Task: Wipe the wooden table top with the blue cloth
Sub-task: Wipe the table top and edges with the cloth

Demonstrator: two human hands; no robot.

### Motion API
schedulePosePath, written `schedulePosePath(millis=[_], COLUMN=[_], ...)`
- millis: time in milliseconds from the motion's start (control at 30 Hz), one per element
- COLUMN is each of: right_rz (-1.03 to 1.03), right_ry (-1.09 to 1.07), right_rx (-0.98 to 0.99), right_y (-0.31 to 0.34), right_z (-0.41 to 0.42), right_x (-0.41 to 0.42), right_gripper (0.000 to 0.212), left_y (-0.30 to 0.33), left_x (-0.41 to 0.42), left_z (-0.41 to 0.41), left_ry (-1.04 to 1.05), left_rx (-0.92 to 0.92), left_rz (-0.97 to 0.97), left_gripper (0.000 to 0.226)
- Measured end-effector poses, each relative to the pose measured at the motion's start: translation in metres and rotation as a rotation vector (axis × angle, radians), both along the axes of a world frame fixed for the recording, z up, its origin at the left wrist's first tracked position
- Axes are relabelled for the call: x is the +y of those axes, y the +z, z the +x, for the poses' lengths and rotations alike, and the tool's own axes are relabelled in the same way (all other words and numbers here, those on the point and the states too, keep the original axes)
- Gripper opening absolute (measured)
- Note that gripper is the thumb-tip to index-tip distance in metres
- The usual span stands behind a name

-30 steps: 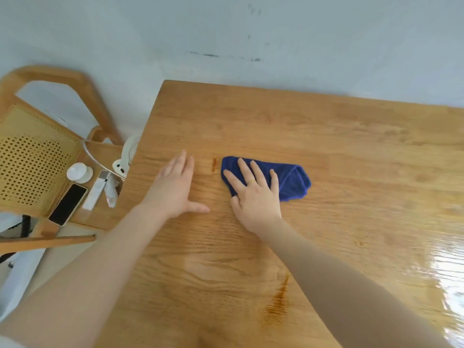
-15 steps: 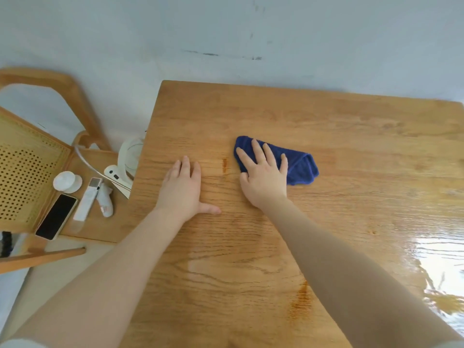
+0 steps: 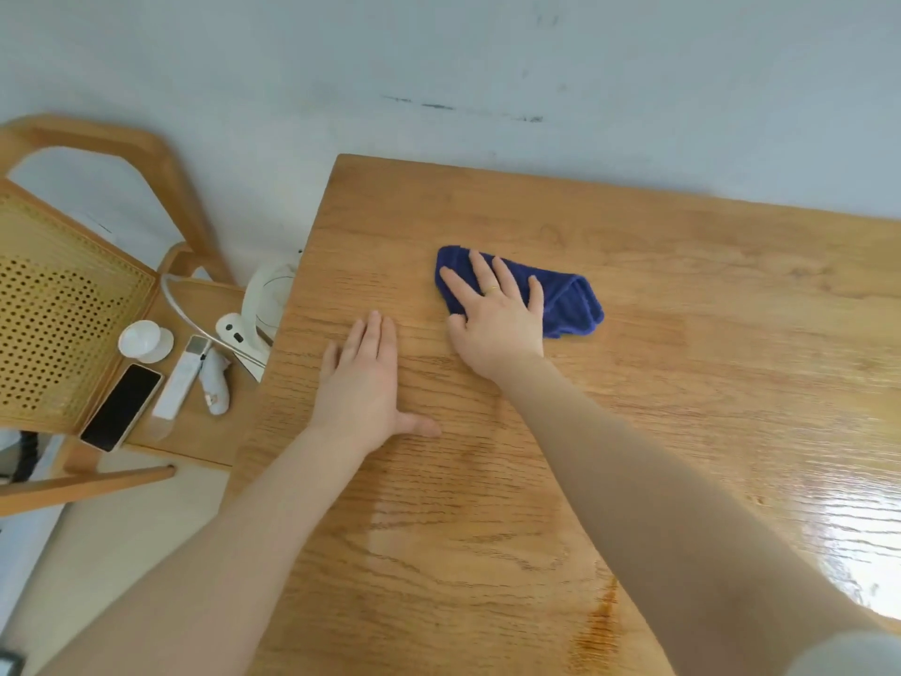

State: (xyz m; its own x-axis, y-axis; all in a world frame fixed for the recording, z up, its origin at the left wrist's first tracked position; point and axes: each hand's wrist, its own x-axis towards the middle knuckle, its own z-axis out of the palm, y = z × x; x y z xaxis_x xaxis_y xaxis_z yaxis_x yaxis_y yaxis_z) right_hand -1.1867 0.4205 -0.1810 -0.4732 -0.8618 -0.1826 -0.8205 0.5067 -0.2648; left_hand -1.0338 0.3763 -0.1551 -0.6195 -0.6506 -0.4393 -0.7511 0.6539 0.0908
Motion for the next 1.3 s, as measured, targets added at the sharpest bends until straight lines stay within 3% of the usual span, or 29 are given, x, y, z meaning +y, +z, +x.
schedulePosePath(millis=[133, 300, 567, 767, 933, 1167, 1300], right_rz=[-0.011, 0.026, -0.008, -0.098, -0.052, -0.039, -0.075], right_ry=[0.161, 0.457, 0.116, 0.323, 0.274, -0.057, 0.139], right_rx=[0.07, -0.004, -0.022, -0.039, -0.072, -0.033, -0.021], right_y=[0.001, 0.005, -0.001, -0.003, -0.001, -0.003, -0.004], right_z=[0.02, 0.022, -0.023, 0.046, 0.037, 0.04, 0.096], right_x=[0.029, 0.063, -0.017, 0.048, 0.025, -0.04, -0.002], right_gripper=[0.056, 0.067, 0.052, 0.061, 0.061, 0.052, 0.056], left_y=[0.0, 0.001, -0.006, -0.007, 0.002, 0.011, 0.011], left_x=[0.0, -0.001, -0.001, 0.0, -0.017, -0.051, -0.07], left_z=[0.003, 0.002, 0.004, 0.008, 0.021, 0.088, 0.103], left_ry=[0.016, 0.028, 0.061, 0.049, 0.007, -0.136, -0.152], left_rx=[0.029, 0.053, 0.063, 0.132, 0.224, 0.037, 0.018], left_rz=[0.027, 0.033, 0.023, 0.019, 0.18, 0.06, 0.085], left_gripper=[0.136, 0.135, 0.136, 0.125, 0.124, 0.127, 0.13])
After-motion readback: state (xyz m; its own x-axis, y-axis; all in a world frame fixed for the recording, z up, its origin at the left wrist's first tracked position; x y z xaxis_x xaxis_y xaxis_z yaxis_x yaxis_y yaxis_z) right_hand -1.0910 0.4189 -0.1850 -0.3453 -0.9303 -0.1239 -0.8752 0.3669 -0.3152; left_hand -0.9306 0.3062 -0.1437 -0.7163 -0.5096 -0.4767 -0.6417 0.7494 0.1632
